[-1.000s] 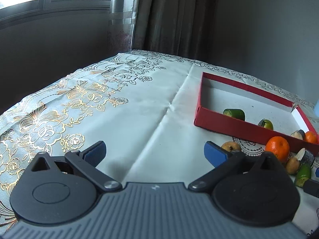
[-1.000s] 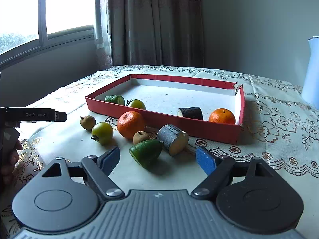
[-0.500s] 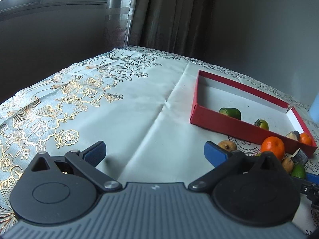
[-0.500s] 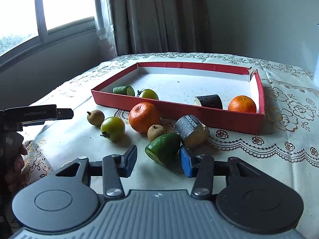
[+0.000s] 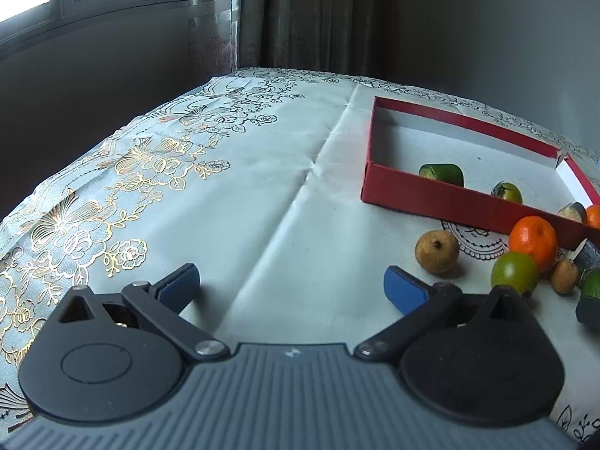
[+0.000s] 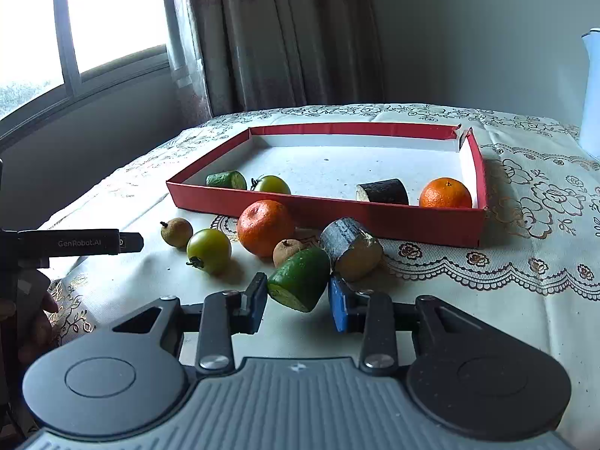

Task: Organize fruits
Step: 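Close the right gripper around the second green cucumber piece, then carry the cucumber piece into the red box and open the right gripper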

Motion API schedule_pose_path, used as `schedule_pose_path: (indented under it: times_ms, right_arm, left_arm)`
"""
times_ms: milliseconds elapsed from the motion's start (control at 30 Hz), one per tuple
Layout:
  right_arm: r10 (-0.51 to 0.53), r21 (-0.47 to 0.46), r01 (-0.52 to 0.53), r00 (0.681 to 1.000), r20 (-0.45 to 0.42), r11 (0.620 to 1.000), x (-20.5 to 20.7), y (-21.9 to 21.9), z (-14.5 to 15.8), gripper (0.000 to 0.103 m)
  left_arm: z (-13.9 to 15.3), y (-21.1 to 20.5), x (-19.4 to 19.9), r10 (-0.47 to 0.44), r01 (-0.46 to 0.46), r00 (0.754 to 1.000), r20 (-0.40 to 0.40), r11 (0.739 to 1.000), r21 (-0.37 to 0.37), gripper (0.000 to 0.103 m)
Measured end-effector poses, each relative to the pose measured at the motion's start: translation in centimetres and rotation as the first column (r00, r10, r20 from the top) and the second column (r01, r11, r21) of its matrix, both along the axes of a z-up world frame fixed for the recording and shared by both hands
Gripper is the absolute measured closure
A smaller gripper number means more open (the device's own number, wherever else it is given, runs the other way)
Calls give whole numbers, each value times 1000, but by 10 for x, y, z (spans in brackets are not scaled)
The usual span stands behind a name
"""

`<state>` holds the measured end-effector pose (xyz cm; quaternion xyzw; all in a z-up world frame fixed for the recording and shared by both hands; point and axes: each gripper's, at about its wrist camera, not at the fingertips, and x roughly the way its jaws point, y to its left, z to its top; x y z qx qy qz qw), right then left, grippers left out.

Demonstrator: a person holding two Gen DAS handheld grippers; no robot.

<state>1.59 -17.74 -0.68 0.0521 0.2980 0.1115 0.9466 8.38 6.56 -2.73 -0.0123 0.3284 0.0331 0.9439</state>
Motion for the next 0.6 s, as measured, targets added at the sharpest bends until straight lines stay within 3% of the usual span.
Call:
schedule_pose_path:
  times_ms: [100,400,600]
  right_arm:
    - [0,5,-1,1000,13,1000,-5,0,3,69]
    - [-24,4,24,995,96,1000,-9,-6,27,69]
    - [-35,-29,39,992,122,999,13,-7,41,69]
  left_arm:
    - [-1,-5,0,0,0,1000,-3,999,33,0]
    - [-1,-4,0,1,-1,1000,-6,1000,29,0]
    - [-1,-4,1,1,-1,1000,-6,1000,26,0]
